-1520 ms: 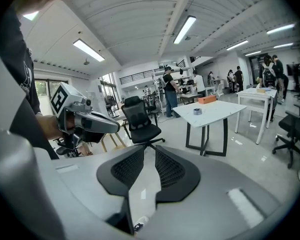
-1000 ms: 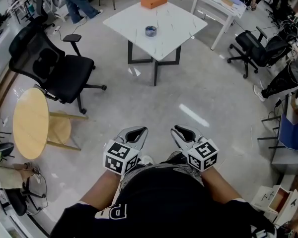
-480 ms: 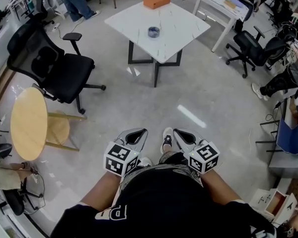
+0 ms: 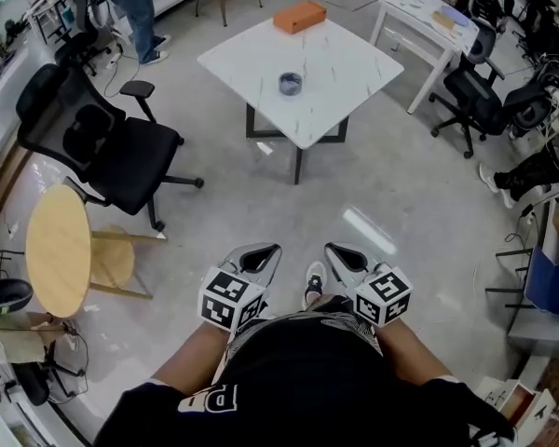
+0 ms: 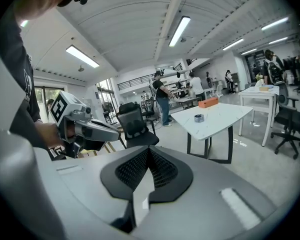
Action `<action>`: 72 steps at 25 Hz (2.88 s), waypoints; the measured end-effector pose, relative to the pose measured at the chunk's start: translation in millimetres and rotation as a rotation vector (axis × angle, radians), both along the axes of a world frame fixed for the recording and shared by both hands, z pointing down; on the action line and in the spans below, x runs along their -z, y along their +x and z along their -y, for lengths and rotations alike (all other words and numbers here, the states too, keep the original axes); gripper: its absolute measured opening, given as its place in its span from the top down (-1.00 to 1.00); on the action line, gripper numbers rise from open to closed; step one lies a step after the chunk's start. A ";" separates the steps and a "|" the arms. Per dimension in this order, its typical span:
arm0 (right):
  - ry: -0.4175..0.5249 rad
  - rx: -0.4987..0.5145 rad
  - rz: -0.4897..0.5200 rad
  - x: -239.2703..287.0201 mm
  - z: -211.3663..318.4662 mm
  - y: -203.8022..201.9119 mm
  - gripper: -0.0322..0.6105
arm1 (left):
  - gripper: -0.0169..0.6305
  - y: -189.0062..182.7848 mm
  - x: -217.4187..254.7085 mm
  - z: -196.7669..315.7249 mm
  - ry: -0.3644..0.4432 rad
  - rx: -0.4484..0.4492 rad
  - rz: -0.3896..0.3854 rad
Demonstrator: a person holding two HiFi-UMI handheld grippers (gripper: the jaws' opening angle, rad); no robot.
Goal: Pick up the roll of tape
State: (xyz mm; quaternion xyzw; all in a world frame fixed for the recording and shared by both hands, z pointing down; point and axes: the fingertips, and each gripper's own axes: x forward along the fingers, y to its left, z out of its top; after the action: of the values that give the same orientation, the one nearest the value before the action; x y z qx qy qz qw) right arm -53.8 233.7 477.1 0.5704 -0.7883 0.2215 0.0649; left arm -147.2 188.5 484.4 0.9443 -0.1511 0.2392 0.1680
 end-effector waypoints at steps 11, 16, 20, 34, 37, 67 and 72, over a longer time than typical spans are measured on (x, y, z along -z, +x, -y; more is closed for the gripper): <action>0.018 0.064 0.024 6.0 63.3 80.8 0.90 | 0.76 83.7 5.9 58.7 0.014 0.037 0.010; 0.020 0.103 0.031 2.5 82.4 109.8 0.90 | 0.76 116.3 6.0 77.3 0.023 0.057 0.017; 0.023 0.132 0.038 2.4 97.2 127.0 0.90 | 0.76 131.6 4.3 92.4 0.022 0.090 0.032; 0.004 0.158 0.065 -6.7 118.0 159.8 0.90 | 0.77 157.9 -0.1 105.3 0.003 0.130 0.050; 0.006 0.154 0.062 -10.2 121.0 161.4 0.90 | 0.77 161.1 -4.9 108.1 0.002 0.119 0.049; -0.027 0.079 0.017 -0.3 300.2 183.2 0.90 | 0.77 184.2 4.6 299.6 -0.005 0.063 0.009; -0.040 0.052 -0.004 3.2 336.9 182.0 0.90 | 0.76 190.7 13.2 342.2 0.006 0.029 -0.018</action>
State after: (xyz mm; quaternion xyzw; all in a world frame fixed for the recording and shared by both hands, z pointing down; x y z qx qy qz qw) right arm 128.2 -103.2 473.9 0.5485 -0.7983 0.2342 0.0834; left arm 43.5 -153.7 471.2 0.9446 -0.1640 0.2279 0.1698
